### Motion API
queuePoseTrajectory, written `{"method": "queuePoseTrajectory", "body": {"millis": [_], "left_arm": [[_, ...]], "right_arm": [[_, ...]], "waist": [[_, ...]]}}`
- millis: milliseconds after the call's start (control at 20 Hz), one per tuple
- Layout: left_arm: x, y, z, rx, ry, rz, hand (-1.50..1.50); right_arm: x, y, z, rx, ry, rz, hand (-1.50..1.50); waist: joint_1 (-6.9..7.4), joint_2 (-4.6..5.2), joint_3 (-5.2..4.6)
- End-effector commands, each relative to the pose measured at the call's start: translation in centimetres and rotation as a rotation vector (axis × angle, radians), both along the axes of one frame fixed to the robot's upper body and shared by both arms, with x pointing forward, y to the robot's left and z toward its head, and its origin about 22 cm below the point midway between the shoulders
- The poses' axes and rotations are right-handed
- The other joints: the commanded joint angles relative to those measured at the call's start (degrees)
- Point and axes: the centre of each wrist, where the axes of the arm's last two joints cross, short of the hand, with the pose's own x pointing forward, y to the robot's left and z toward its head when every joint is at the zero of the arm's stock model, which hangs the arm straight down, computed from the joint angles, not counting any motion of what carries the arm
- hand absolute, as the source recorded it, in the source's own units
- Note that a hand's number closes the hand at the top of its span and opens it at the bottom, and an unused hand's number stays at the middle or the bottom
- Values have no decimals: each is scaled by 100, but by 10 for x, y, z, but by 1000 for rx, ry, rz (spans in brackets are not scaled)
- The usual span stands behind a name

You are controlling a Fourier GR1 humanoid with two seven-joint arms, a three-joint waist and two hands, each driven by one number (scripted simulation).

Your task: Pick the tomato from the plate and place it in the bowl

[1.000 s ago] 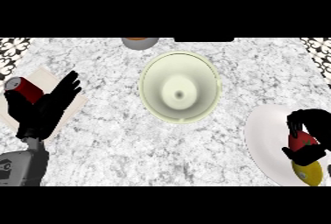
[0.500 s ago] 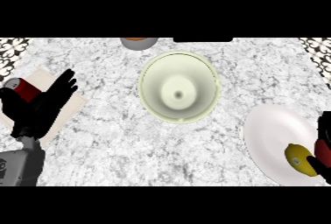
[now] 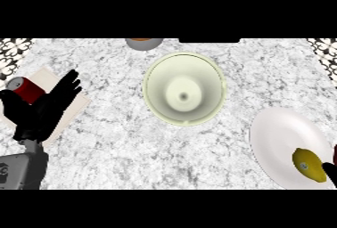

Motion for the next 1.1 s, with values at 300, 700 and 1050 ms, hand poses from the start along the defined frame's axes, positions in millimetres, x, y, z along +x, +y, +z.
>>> {"method": "queuePoseTrajectory", "body": {"millis": [300,700,1050], "left_arm": [[-8,8,-9,11,4,-11,0],[13,11,-8,6,8,-25,0],[9,1,6,19,-5,-22,0]], "right_arm": [[29,71,43,188,-6,37,150],[72,130,59,258,-37,32,150],[117,187,39,223,-45,4,150]], "waist": [[59,-4,-2],[27,24,5],[97,31,8]]}}
